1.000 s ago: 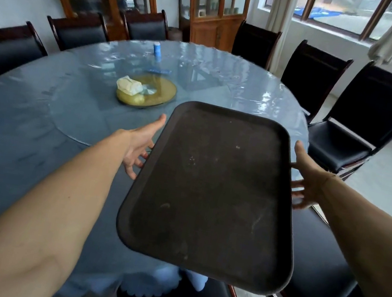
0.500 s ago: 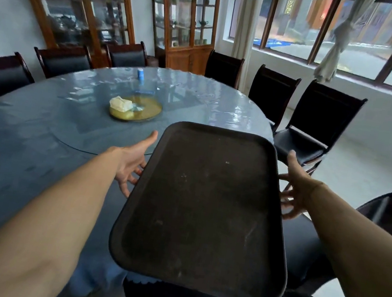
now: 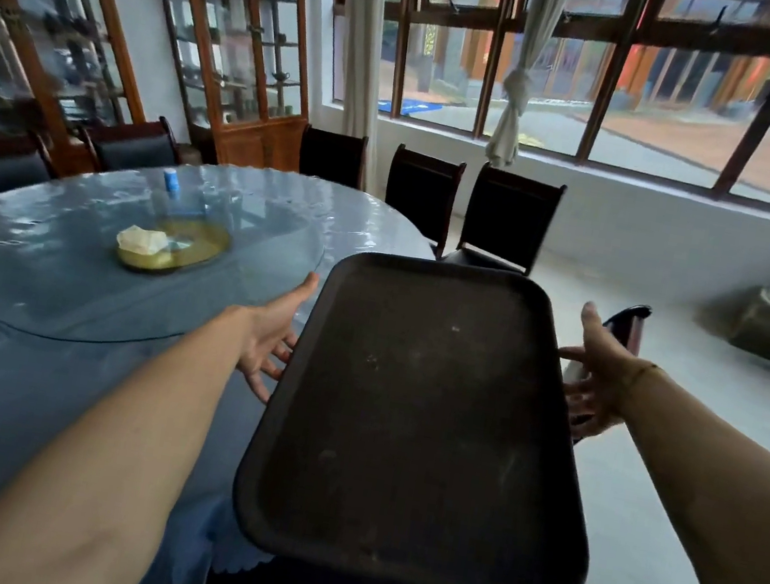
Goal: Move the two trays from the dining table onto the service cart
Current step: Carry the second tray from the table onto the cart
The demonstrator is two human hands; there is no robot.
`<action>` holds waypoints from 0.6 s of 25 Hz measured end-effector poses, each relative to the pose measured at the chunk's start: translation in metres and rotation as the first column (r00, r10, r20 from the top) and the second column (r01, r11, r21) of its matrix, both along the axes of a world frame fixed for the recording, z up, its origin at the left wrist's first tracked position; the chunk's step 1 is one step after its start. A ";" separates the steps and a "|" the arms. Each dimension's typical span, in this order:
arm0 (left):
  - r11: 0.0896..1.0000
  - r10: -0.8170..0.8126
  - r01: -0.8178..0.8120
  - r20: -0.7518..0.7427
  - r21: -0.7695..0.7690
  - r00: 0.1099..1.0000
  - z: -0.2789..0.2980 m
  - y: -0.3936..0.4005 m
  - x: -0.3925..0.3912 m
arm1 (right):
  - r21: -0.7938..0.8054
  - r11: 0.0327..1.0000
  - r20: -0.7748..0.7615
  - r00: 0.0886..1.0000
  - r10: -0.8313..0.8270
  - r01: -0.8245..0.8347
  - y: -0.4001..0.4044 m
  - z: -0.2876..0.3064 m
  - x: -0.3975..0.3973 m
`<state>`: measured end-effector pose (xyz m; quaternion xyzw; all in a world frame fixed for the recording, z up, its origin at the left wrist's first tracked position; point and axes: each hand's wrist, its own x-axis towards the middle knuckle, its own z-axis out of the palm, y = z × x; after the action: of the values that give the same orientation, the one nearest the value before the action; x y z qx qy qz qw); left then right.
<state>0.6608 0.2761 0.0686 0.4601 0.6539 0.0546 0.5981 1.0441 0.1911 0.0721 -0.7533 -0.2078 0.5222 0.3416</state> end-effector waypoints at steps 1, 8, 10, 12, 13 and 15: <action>1.000 -0.025 0.025 0.000 0.006 1.000 0.001 -0.001 0.011 | 0.004 1.000 0.005 1.000 -0.030 0.030 -0.012 0.003 0.009; 0.983 -0.183 0.182 0.034 0.030 0.983 0.008 -0.017 0.098 | 0.031 0.981 0.039 0.981 -0.192 0.191 -0.098 0.014 0.076; 0.974 -0.227 0.226 0.039 0.032 0.973 0.009 -0.028 0.127 | 0.038 0.971 0.043 0.970 -0.239 0.237 -0.126 0.016 0.096; 0.964 -0.265 0.264 0.035 0.042 0.964 0.013 -0.043 0.157 | 0.046 0.956 0.045 0.956 -0.291 0.289 -0.156 0.018 0.117; 0.957 -0.287 0.286 0.030 0.046 0.957 0.014 -0.053 0.175 | 0.047 0.946 0.045 0.946 -0.322 0.320 -0.176 0.020 0.128; 0.942 -0.334 0.333 0.020 0.053 0.942 0.017 -0.072 0.209 | 0.050 0.928 0.043 0.927 -0.372 0.370 -0.215 0.021 0.149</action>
<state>0.8698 0.2046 0.0860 0.5777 0.5564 -0.0247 0.5968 1.1934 -0.0237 0.0932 -0.7850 -0.0811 0.4240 0.4442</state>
